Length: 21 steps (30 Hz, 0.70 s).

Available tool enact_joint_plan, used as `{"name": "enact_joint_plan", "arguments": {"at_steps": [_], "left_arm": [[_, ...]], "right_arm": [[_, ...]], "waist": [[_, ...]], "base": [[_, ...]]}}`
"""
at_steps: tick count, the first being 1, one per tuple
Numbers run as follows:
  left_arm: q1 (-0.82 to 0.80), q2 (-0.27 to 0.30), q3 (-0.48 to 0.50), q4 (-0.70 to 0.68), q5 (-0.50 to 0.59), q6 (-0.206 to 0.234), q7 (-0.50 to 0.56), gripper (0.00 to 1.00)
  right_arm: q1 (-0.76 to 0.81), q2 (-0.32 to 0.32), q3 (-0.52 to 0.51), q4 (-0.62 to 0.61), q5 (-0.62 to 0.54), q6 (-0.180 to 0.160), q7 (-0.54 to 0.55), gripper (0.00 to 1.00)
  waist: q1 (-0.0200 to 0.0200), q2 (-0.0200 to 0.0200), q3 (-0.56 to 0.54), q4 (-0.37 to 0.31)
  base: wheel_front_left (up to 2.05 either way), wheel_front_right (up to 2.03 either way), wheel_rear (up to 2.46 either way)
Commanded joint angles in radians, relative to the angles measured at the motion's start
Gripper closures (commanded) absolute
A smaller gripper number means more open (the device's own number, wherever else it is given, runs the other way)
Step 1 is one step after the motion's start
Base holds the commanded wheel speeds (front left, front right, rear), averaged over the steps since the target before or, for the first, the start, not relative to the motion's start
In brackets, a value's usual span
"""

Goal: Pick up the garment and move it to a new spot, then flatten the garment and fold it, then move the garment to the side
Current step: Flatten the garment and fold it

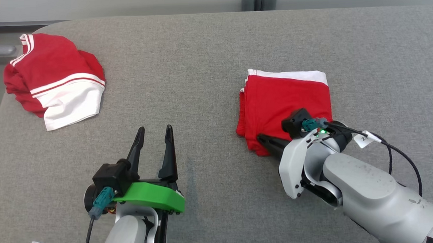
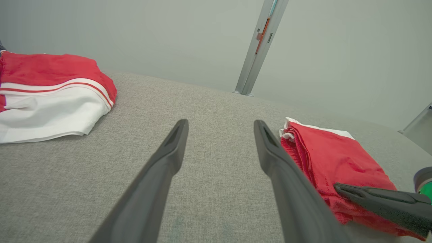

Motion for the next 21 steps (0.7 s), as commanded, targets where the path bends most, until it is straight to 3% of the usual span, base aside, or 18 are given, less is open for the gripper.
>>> {"name": "enact_joint_plan", "arguments": {"at_steps": [1, 6, 11, 12, 13, 14, 21], "left_arm": [[-0.009, 0.001, 0.01, 0.002, -0.008, 0.004, -0.001, 0.0], [-0.017, 0.001, 0.031, 0.007, 0.001, 0.005, -0.001, 0.0], [-0.023, 0.0, 0.055, 0.009, 0.024, 0.002, -0.001, 0.0], [-0.022, 0.0, 0.058, 0.01, 0.028, 0.002, -0.001, 0.0], [-0.022, 0.0, 0.062, 0.011, 0.033, 0.002, -0.001, 0.0], [-0.022, 0.0, 0.065, 0.012, 0.037, 0.001, -0.001, 0.0], [0.002, 0.001, 0.09, 0.016, 0.054, 0.023, -0.001, 0.0]], "right_arm": [[-0.01, 0.004, 0.025, -0.001, 0.011, -0.001, 0.0, 1.0], [-0.027, 0.027, 0.096, 0.021, 0.041, -0.001, -0.029, 1.0], [-0.058, 0.037, 0.087, 0.021, 0.067, -0.001, -0.149, 0.96], [-0.061, 0.036, 0.076, 0.018, 0.07, -0.001, -0.171, 0.67], [-0.061, 0.035, 0.062, 0.012, 0.078, -0.001, -0.194, 0.24], [-0.058, 0.033, 0.048, 0.008, 0.084, -0.001, -0.209, 0.0], [0.028, 0.026, -0.172, 0.034, 0.094, -0.001, -0.276, 0.0]], "waist": [[0.0, 0.0, 0.001, -0.002], [0.0, 0.0, 0.002, -0.02], [0.0, 0.0, -0.017, -0.059], [0.0, 0.0, -0.022, -0.065], [0.0, 0.0, -0.029, -0.075], [0.0, 0.0, -0.035, -0.081], [0.0, 0.0, -0.086, -0.151]], "base": [[0.0, 0.0, 0.0], [0.0, 0.0, 0.0], [0.0, 0.0, 0.0], [0.0, 0.0, 0.0], [0.0, 0.0, 0.0], [0.0, 0.0, 0.0], [0.0, 0.0, 0.0]]}}
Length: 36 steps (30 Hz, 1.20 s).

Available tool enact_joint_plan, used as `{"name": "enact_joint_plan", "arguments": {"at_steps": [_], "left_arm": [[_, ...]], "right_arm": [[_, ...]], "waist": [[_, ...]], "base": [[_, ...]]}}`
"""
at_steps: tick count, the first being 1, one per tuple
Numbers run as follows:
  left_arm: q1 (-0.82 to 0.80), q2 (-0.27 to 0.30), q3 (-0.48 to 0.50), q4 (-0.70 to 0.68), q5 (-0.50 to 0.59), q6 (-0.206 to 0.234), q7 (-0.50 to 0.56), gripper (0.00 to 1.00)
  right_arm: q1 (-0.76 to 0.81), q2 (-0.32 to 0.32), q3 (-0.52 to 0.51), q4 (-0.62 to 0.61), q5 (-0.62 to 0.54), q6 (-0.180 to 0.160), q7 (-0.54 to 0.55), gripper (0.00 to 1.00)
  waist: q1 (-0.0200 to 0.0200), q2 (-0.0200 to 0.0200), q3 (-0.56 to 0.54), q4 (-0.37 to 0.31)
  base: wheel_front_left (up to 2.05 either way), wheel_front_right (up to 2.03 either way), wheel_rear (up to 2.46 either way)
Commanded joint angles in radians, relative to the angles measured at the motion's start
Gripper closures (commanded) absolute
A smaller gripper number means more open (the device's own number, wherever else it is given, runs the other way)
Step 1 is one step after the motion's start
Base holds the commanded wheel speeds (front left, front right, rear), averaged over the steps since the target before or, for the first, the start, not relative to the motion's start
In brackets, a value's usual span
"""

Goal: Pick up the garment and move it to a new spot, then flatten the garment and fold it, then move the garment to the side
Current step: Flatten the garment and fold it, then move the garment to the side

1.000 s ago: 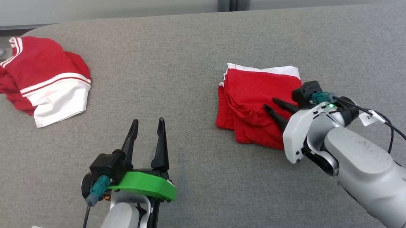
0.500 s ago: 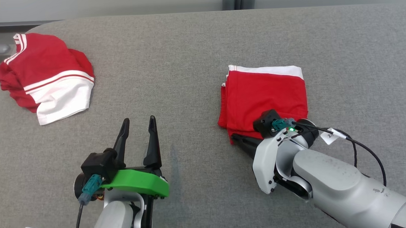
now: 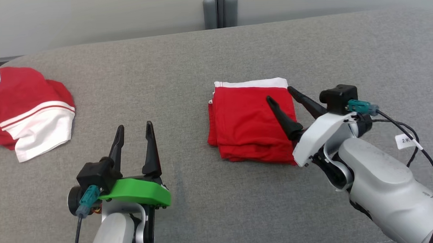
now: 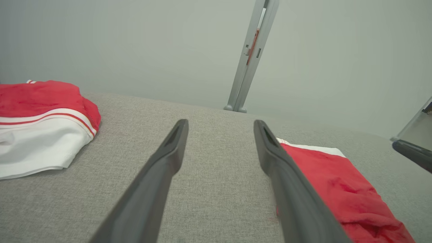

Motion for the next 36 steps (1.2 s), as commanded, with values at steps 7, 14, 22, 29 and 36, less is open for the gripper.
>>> {"name": "enact_joint_plan", "arguments": {"at_steps": [7, 14, 22, 29, 36], "left_arm": [[0.06, 0.002, 0.013, 0.019, 0.051, 0.023, 0.0, 0.0], [0.116, 0.002, 0.036, 0.02, 0.1, 0.027, 0.0, 0.0], [0.19, 0.002, 0.055, -0.032, 0.089, 0.049, 0.0, 0.0], [0.207, 0.002, 0.041, -0.045, 0.09, 0.06, 0.0, 0.0], [0.199, 0.002, 0.044, -0.038, 0.091, 0.06, 0.0, 0.0]], "right_arm": [[0.175, 0.009, -0.324, -0.03, -0.18, -0.001, -0.007, 0.0], [0.404, 0.119, -0.634, -0.213, -0.475, -0.001, -0.008, 0.0], [0.553, 0.234, -0.719, -0.368, -0.578, -0.001, -0.008, 0.0], [0.573, 0.245, -0.71, -0.365, -0.602, -0.001, -0.008, 0.0], [0.571, 0.247, -0.703, -0.343, -0.587, -0.001, -0.008, 0.0]], "waist": [[0.0, 0.0, -0.058, -0.056], [0.0, 0.0, -0.077, -0.055], [0.0, 0.0, -0.08, -0.064], [0.0, 0.0, -0.079, -0.051], [0.0, 0.0, -0.08, -0.041]], "base": [[0.0, 0.0, 0.0], [0.0, 0.0, 0.0], [0.0, 0.0, 0.0], [0.0, 0.0, 0.0], [0.0, 0.0, 0.0]]}}
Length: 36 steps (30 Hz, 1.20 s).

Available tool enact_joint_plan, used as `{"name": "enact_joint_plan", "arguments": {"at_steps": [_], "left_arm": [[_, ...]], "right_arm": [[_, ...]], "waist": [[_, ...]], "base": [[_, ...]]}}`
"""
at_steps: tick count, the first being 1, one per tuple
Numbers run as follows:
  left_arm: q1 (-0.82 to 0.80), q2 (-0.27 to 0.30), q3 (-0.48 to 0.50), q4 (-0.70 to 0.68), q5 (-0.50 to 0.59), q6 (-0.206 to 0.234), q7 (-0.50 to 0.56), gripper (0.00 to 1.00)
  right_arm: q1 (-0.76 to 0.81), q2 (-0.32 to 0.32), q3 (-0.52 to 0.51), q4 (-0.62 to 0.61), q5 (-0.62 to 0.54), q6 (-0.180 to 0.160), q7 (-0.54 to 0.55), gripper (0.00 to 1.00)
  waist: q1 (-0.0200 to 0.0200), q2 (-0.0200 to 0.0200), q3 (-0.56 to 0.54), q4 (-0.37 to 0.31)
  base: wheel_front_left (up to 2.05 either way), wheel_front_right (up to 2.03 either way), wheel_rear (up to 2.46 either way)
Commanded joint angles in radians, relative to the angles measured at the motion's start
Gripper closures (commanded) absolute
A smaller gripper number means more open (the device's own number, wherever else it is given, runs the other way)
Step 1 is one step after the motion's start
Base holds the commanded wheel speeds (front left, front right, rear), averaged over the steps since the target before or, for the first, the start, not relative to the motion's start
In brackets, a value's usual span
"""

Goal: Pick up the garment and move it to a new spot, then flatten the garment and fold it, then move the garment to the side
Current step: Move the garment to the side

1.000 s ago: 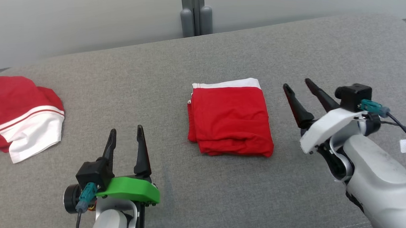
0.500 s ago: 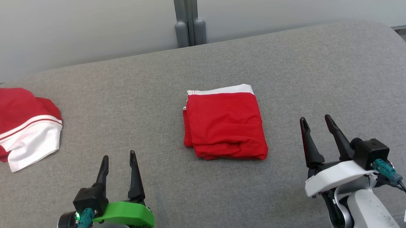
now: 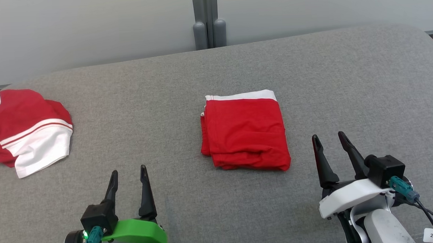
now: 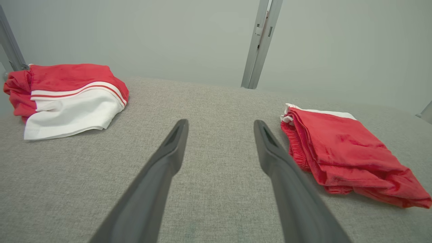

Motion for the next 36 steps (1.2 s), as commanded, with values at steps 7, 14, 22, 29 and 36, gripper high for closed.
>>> {"name": "enact_joint_plan", "arguments": {"at_steps": [7, 14, 22, 29, 36], "left_arm": [[-0.001, 0.003, 0.005, 0.001, -0.009, 0.004, -0.001, 0.0], [-0.008, 0.003, 0.006, -0.004, -0.006, 0.005, -0.001, 0.0], [-0.031, 0.003, 0.01, -0.011, 0.018, -0.001, -0.001, 0.0], [-0.063, 0.003, -0.002, -0.031, 0.038, -0.01, -0.001, 0.0], [-0.08, 0.003, -0.001, -0.059, 0.051, -0.017, -0.001, 0.0]], "right_arm": [[-0.002, -0.001, 0.008, 0.017, 0.018, -0.001, -0.003, 0.0], [-0.012, -0.001, -0.001, 0.025, 0.016, -0.001, -0.003, 0.0], [-0.075, -0.011, 0.013, 0.032, 0.039, -0.001, 0.099, 0.0], [-0.226, -0.103, 0.012, 0.092, 0.108, -0.001, 0.316, 0.0], [-0.349, -0.175, 0.048, 0.2, 0.248, -0.001, 0.517, 0.0]], "waist": [[0.0, 0.0, 0.003, 0.002], [0.0, 0.0, 0.006, 0.006], [0.0, 0.0, 0.026, 0.017], [0.0, 0.0, 0.066, 0.055], [0.0, 0.0, 0.101, 0.124]], "base": [[0.0, 0.0, 0.0], [0.0, 0.0, 0.0], [0.0, 0.0, 0.0], [0.0, 0.0, 0.0], [0.0, 0.0, 0.0]]}}
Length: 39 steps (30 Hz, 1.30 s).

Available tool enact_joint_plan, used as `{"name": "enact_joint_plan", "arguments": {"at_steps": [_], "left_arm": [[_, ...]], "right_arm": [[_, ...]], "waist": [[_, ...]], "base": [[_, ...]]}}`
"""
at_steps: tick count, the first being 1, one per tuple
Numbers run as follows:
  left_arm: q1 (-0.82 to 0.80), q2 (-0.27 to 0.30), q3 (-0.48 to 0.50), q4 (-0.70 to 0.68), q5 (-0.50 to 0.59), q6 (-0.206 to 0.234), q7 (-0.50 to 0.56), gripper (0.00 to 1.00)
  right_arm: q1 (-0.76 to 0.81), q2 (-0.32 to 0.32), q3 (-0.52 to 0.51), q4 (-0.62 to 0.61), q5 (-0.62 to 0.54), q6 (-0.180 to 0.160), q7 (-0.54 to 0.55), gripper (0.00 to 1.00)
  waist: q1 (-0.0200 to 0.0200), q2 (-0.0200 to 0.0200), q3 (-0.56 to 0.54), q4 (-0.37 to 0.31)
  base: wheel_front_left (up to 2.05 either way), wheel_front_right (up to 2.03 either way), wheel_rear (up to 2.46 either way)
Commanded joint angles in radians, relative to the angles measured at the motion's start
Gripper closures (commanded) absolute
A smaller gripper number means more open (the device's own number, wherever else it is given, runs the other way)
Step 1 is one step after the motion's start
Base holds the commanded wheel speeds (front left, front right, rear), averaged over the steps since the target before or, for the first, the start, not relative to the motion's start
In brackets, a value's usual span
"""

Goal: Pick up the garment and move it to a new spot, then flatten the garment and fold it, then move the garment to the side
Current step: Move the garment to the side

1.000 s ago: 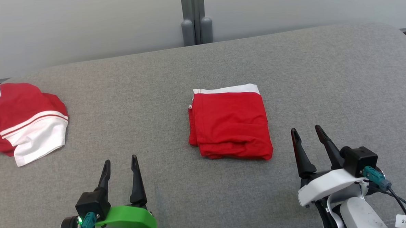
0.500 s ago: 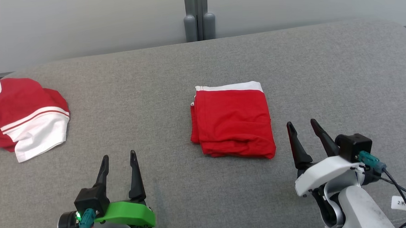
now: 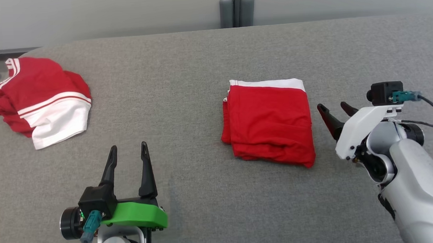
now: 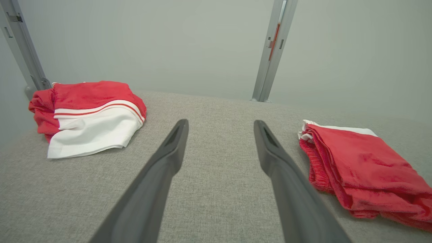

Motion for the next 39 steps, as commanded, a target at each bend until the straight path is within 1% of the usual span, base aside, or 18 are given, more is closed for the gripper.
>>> {"name": "enact_joint_plan", "arguments": {"at_steps": [1, 5, 9, 13, 16, 17, 18, 19, 20, 23, 27, 32, 39], "left_arm": [[-0.019, 0.003, 0.002, -0.01, 0.012, -0.002, -0.001, 0.0], [-0.026, 0.003, -0.01, -0.018, 0.005, -0.003, -0.001, 0.0], [-0.031, 0.003, -0.023, -0.024, -0.002, -0.001, -0.001, 0.0], [-0.032, 0.003, -0.034, -0.032, -0.004, 0.008, -0.001, 0.0], [-0.033, 0.003, -0.038, -0.033, -0.002, 0.005, -0.001, 0.0], [-0.034, 0.003, -0.039, -0.033, 0.0, 0.003, -0.001, 0.0], [-0.034, 0.003, -0.041, -0.033, 0.002, 0.001, -0.001, 0.0], [-0.035, 0.003, -0.044, -0.034, 0.004, 0.0, -0.001, 0.0], [-0.038, 0.003, -0.048, -0.036, 0.008, -0.002, -0.001, 0.0], [-0.043, 0.003, -0.061, -0.035, 0.017, -0.01, -0.001, 0.0], [-0.054, 0.003, -0.088, -0.034, 0.018, -0.019, -0.001, 0.0], [-0.082, 0.003, -0.124, -0.037, 0.017, -0.022, -0.001, 0.0], [-0.128, 0.008, -0.166, -0.028, 0.043, -0.027, -0.001, 0.0]], "right_arm": [[-0.027, -0.022, 0.001, 0.021, 0.036, -0.001, 0.03, 0.0], [-0.069, -0.053, 0.014, 0.091, 0.099, -0.001, 0.094, 0.0], [-0.104, -0.079, 0.032, 0.154, 0.136, -0.001, 0.129, 0.0], [-0.126, -0.083, 0.063, 0.207, 0.176, -0.001, 0.145, 0.0], [-0.133, -0.082, 0.099, 0.236, 0.193, -0.001, 0.151, 0.0], [-0.134, -0.083, 0.108, 0.243, 0.198, -0.001, 0.146, 0.22], [-0.136, -0.085, 0.116, 0.246, 0.202, -0.001, 0.137, 0.51], [-0.14, -0.085, 0.124, 0.246, 0.202, -0.001, 0.124, 0.69], [-0.144, -0.088, 0.14, 0.246, 0.206, -0.001, 0.107, 1.0], [-0.158, -0.107, 0.177, 0.242, 0.208, -0.002, 0.07, 1.0], [-0.187, -0.139, 0.214, 0.232, 0.207, -0.002, 0.021, 1.0], [-0.215, -0.189, 0.257, 0.208, 0.213, -0.001, -0.03, 1.0], [-0.241, -0.247, 0.267, 0.204, 0.229, -0.001, -0.074, 1.0]], "waist": [[0.0, 0.0, 0.03, 0.045], [0.0, 0.0, 0.057, 0.092], [0.0, 0.0, 0.08, 0.134], [0.0, 0.0, 0.097, 0.162], [0.0, 0.0, 0.102, 0.17], [0.0, 0.0, 0.103, 0.17], [0.0, 0.0, 0.104, 0.17], [0.0, 0.0, 0.106, 0.167], [0.0, 0.0, 0.108, 0.161], [0.0, 0.0, 0.114, 0.137], [0.0, 0.0, 0.127, 0.077], [0.0, 0.0, 0.156, -0.04], [0.0, 0.0, 0.211, -0.224]], "base": [[0.0, 0.0, 0.0], [0.0, 0.0, 0.0], [0.0, 0.0, 0.0], [0.0, 0.0, 0.0], [0.0, 0.0, 0.0], [0.0, 0.0, 0.0], [0.0, 0.0, 0.0], [0.0, 0.0, 0.0], [0.0, 0.0, 0.0], [0.0, 0.0, 0.0], [0.0, 0.0, 0.0], [0.0, 0.0, 0.0], [0.0, 0.0, 0.0]]}}
